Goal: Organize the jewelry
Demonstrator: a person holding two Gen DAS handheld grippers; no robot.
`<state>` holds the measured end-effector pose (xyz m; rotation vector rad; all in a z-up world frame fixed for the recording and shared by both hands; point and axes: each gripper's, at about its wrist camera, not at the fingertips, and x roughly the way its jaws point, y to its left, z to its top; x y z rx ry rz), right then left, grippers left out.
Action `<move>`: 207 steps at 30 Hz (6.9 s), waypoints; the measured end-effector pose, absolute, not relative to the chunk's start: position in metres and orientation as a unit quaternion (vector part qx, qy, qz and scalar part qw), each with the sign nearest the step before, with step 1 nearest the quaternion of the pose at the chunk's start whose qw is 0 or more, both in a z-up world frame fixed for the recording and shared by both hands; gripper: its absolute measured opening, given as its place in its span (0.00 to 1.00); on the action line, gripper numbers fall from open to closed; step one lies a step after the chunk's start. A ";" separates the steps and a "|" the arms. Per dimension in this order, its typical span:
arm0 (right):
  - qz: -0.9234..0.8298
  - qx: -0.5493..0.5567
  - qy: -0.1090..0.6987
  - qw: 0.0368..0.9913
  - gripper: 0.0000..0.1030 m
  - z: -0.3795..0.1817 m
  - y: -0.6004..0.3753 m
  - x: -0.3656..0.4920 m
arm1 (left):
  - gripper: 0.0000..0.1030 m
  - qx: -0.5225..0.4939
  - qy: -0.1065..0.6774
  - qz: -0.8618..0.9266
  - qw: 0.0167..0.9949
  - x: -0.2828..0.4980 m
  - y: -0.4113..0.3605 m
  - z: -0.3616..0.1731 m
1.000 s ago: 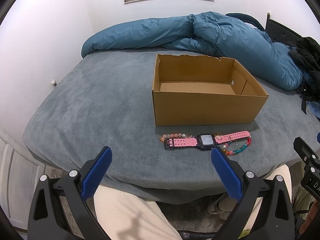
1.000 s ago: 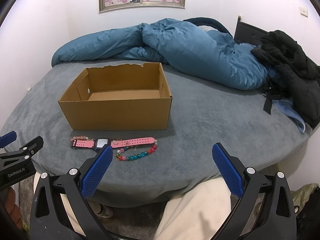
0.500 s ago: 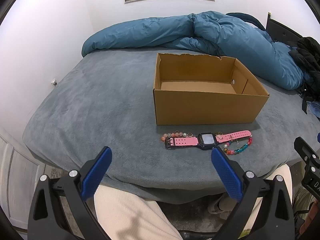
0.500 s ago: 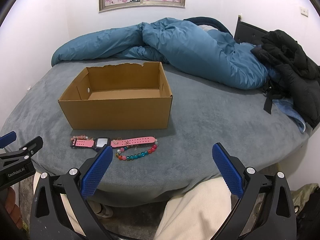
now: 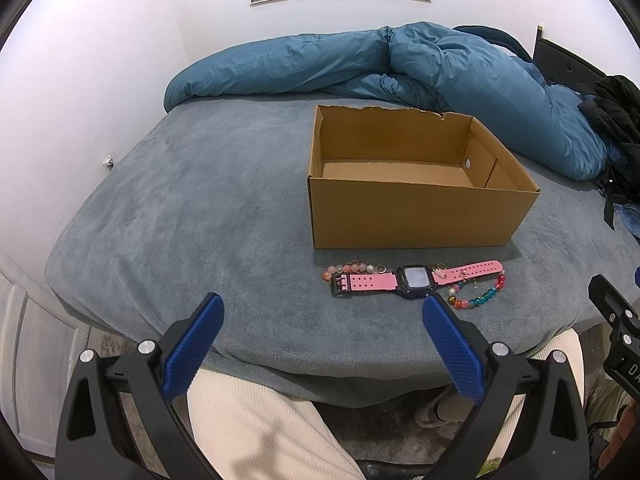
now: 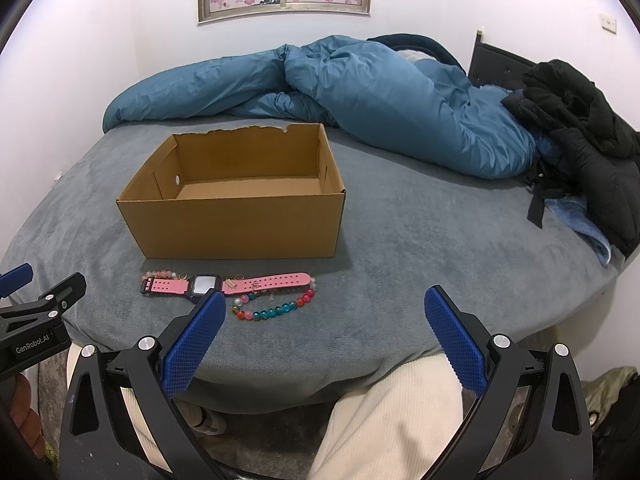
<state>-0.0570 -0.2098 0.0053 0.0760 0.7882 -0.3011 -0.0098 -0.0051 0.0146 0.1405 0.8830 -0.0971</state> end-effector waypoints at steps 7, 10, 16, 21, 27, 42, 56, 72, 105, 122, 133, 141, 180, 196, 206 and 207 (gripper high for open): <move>-0.145 0.036 0.382 0.912 0.92 0.004 -0.209 -0.058 | 0.95 0.068 0.427 -0.046 0.901 -0.009 -0.005 0.014; -0.146 0.035 0.382 0.912 0.92 0.004 -0.209 -0.058 | 0.95 0.068 0.427 -0.047 0.901 -0.010 -0.005 0.015; -0.145 0.035 0.382 0.912 0.92 0.004 -0.209 -0.058 | 0.95 0.068 0.427 -0.047 0.900 -0.009 -0.005 0.015; -0.145 0.034 0.381 0.913 0.92 0.005 -0.208 -0.059 | 0.95 0.067 0.427 -0.047 0.900 -0.009 -0.004 0.015; -0.145 0.033 0.380 0.913 0.92 0.006 -0.207 -0.059 | 0.95 0.068 0.427 -0.047 0.900 -0.009 -0.005 0.015; -0.143 0.033 0.384 0.912 0.92 0.006 -0.205 -0.057 | 0.95 0.068 0.434 -0.047 0.897 -0.011 -0.001 0.008; -0.139 0.038 0.404 0.903 0.92 -0.011 -0.210 -0.041 | 0.95 0.063 0.450 -0.039 0.890 0.011 0.006 -0.005; -0.105 0.067 0.431 0.894 0.92 -0.054 -0.232 -0.003 | 0.95 -0.050 0.450 -0.152 0.878 0.052 0.025 -0.039; 0.023 0.186 0.510 0.839 0.30 -0.131 -0.277 0.073 | 0.32 -0.007 0.517 -0.206 0.831 0.095 0.003 -0.112; 0.081 0.202 0.497 0.840 0.06 -0.124 -0.266 0.069 | 0.27 -0.025 0.527 -0.201 0.826 0.101 0.007 -0.110; 0.078 0.199 0.499 0.840 0.02 -0.129 -0.263 0.072 | 0.28 -0.045 0.556 -0.188 0.809 0.112 0.008 -0.112; 0.075 0.215 0.495 0.838 0.01 -0.131 -0.272 0.066 | 0.28 0.004 0.566 -0.161 0.808 0.111 -0.008 -0.109; 0.110 0.288 0.439 0.844 0.00 -0.095 -0.311 0.038 | 0.18 -0.126 0.521 -0.196 0.821 0.114 0.024 -0.022; 0.077 0.307 0.463 0.828 0.03 -0.118 -0.317 0.021 | 0.03 -0.105 0.478 -0.256 0.833 0.097 -0.009 0.012; 0.094 0.367 0.439 0.814 0.28 -0.125 -0.334 0.012 | 0.03 -0.081 0.430 -0.321 0.840 0.094 -0.055 0.076; 0.096 0.373 0.437 0.813 0.29 -0.126 -0.336 0.011 | 0.03 -0.078 0.425 -0.325 0.841 0.093 -0.058 0.080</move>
